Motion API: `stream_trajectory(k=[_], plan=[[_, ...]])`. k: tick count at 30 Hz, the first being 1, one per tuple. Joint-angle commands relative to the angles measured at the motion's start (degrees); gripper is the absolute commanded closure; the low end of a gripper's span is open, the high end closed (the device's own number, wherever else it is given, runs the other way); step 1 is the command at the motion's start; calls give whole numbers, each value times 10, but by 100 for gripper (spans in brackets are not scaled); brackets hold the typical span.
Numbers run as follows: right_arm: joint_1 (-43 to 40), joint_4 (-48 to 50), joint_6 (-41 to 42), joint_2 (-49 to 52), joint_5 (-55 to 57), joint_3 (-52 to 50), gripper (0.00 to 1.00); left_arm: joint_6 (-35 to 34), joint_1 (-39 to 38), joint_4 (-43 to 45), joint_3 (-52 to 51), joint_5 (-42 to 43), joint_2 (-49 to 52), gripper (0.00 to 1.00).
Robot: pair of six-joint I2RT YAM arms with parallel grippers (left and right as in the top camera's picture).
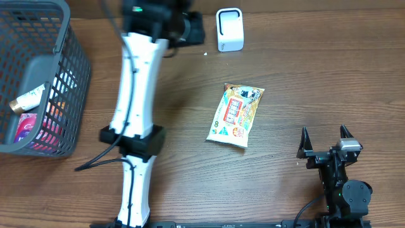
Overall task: Scan the item barcode
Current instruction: 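Move the left gripper back into the grey basket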
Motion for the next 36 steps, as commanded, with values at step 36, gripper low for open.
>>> stream_trajectory(k=[36], plan=[[-1, 3, -2, -6, 6, -6, 0, -121, 516, 127, -359, -98, -137, 0]])
